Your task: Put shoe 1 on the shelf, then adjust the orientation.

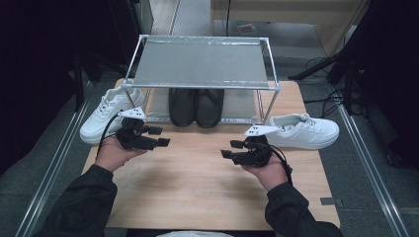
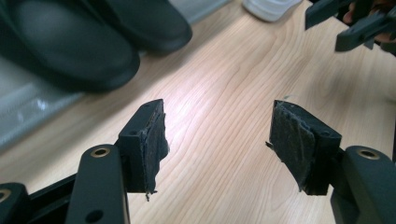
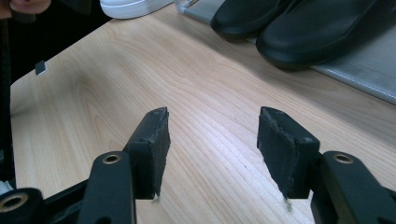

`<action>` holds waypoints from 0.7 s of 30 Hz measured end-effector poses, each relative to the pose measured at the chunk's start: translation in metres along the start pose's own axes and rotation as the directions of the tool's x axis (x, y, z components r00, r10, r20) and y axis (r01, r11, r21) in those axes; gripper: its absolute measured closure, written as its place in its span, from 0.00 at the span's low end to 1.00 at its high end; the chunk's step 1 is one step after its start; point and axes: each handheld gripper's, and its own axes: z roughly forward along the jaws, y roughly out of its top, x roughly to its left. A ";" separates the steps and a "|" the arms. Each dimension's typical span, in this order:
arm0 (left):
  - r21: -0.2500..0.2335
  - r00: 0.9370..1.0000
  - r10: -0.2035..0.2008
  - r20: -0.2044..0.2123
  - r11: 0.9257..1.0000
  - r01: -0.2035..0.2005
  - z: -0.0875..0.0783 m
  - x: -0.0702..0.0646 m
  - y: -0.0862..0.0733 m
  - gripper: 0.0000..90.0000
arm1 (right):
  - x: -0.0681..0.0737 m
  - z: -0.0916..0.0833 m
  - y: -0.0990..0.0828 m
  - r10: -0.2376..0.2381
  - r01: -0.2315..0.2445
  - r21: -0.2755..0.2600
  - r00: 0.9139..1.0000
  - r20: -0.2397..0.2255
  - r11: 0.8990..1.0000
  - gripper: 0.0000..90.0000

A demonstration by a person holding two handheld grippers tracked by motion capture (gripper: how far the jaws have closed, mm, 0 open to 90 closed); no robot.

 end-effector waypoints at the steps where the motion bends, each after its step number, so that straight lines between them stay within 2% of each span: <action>1: 0.007 1.000 -0.004 -0.005 1.000 0.004 0.000 0.001 -0.002 0.40 | 0.000 0.000 0.000 0.001 -0.001 -0.002 1.000 0.001 1.000 0.50; 4: 0.002 1.000 -0.001 -0.023 1.000 0.001 -0.002 0.002 -0.007 0.40 | -0.001 -0.001 0.000 -0.015 0.015 0.001 1.000 0.020 1.000 0.50; 6: -0.004 1.000 0.002 -0.021 1.000 -0.002 -0.004 0.003 -0.009 0.41 | -0.003 -0.002 0.001 -0.010 0.010 0.001 1.000 0.023 1.000 0.50; 14: -0.015 0.999 -0.040 -0.035 0.999 0.040 -0.010 0.012 -0.017 0.41 | -0.002 0.000 0.001 -0.015 0.015 0.008 1.000 0.021 1.000 0.50; 21: -0.023 0.997 -0.060 -0.053 0.998 0.058 -0.016 0.020 -0.022 0.41 | -0.001 0.002 0.001 -0.016 0.016 0.016 1.000 0.018 1.000 0.50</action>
